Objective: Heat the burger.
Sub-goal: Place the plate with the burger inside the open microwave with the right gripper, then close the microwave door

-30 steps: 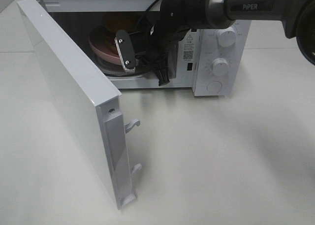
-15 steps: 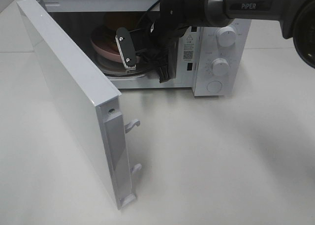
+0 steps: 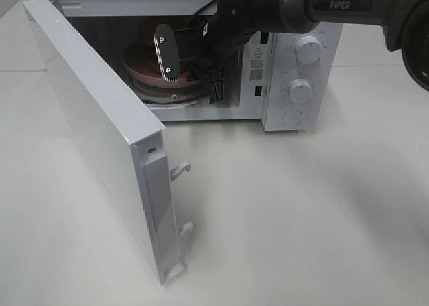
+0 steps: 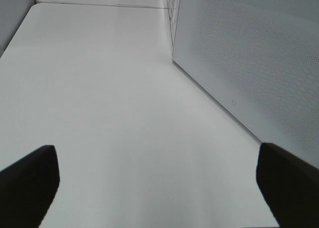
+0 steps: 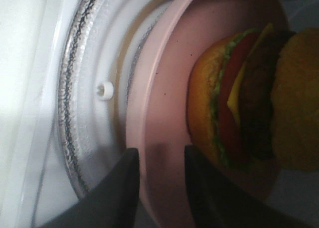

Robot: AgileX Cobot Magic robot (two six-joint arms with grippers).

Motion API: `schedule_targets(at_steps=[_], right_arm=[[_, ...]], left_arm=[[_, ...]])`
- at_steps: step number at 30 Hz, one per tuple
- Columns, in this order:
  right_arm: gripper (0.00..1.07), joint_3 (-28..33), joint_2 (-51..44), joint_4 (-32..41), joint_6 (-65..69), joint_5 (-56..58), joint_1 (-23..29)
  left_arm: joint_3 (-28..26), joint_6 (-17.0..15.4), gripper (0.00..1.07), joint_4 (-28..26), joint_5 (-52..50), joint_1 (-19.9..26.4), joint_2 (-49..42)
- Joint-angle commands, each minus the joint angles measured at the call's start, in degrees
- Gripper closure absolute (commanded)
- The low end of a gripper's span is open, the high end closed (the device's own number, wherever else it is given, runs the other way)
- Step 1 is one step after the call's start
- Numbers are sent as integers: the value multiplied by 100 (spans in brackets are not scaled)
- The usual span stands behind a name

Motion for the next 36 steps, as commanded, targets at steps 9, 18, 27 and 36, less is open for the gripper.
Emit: schedule_targets(at_steps=[9,18,27,36], right_arm=[[69,269,-286,-195,355,-126,-11],[63,1232,-808,-304,361,-693,-29],[32,2108,-1352,-281,859,-1238,-23],[19,2928,-1977,-602,1238,-1473,-11]], left_arm=[[17,-23,4,-29,-92,6,-69],[17,-23,4,-29,-92,6,-69],[17,-23,4,-29,-92,6,-69],[17,-23,4,-29,-92,6,-69]])
